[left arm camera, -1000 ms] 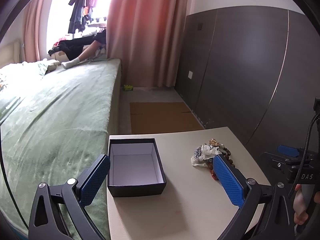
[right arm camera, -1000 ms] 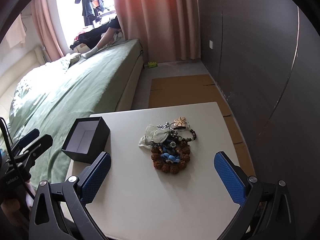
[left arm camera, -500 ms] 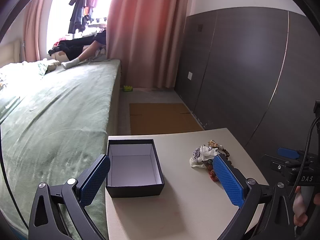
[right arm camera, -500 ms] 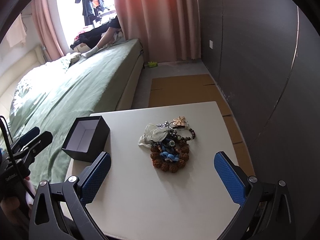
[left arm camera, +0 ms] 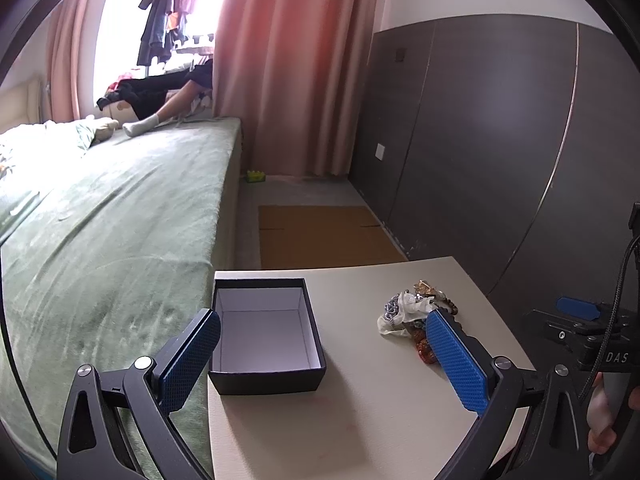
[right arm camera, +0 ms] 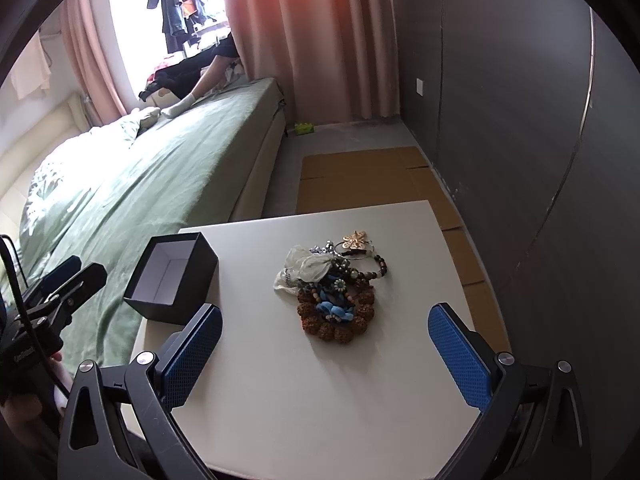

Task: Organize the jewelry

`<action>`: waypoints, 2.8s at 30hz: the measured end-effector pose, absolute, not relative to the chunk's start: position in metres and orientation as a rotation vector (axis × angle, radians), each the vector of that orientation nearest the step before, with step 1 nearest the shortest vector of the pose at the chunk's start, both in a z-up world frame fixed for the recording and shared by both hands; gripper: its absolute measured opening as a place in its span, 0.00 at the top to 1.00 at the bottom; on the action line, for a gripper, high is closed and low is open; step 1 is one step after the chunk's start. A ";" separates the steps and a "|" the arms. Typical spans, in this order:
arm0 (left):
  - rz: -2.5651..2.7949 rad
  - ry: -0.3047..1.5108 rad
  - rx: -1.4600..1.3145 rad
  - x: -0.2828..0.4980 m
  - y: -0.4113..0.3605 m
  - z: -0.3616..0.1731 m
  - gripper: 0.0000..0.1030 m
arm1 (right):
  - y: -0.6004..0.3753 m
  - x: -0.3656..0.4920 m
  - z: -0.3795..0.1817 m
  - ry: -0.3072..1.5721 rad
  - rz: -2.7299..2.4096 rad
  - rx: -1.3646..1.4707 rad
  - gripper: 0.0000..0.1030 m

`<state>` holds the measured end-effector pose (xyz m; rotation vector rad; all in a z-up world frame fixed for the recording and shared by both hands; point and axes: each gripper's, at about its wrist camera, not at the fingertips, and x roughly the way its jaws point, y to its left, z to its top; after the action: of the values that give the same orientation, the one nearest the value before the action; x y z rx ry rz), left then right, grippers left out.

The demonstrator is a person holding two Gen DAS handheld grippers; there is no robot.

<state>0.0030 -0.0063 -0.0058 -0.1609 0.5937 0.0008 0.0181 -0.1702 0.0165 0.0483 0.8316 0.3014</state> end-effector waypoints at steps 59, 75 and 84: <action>-0.188 0.939 -0.100 0.137 -0.121 -0.056 0.37 | -0.282 0.076 -0.040 1.004 0.190 0.614 0.35; -0.232 0.910 -0.211 0.137 -0.102 -0.082 1.00 | -0.257 0.095 -0.061 1.083 0.223 0.596 0.35; -0.230 0.835 -0.264 0.115 -0.079 -0.055 1.00 | -0.225 0.101 -0.067 1.116 0.278 0.527 0.37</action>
<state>0.1146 -0.0787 -0.0547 -0.2640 0.8355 -0.2304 0.1007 -0.2246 -0.0668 0.5269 1.1162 0.2782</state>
